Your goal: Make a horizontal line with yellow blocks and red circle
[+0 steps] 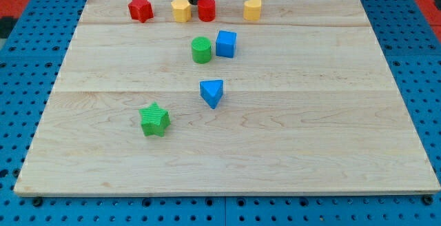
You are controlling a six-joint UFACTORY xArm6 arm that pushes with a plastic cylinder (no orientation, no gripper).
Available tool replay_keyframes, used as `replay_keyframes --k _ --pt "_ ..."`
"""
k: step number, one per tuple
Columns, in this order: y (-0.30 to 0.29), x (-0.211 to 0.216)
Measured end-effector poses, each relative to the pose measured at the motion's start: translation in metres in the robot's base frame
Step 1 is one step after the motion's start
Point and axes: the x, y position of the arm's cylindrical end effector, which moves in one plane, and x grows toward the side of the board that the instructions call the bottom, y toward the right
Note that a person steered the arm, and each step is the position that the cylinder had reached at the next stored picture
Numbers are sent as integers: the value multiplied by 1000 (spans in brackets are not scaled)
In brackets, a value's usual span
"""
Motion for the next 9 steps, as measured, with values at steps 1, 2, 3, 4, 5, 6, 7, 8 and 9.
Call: replay_keyframes --k 1,2,3,4,5,6,7,8,9 --pt "4 0" --pt "14 -15" --pt "76 -14" --pt "141 -15" --pt "120 -12" --pt "110 -13" --pt "128 26" --pt "170 8" --pt "212 64"
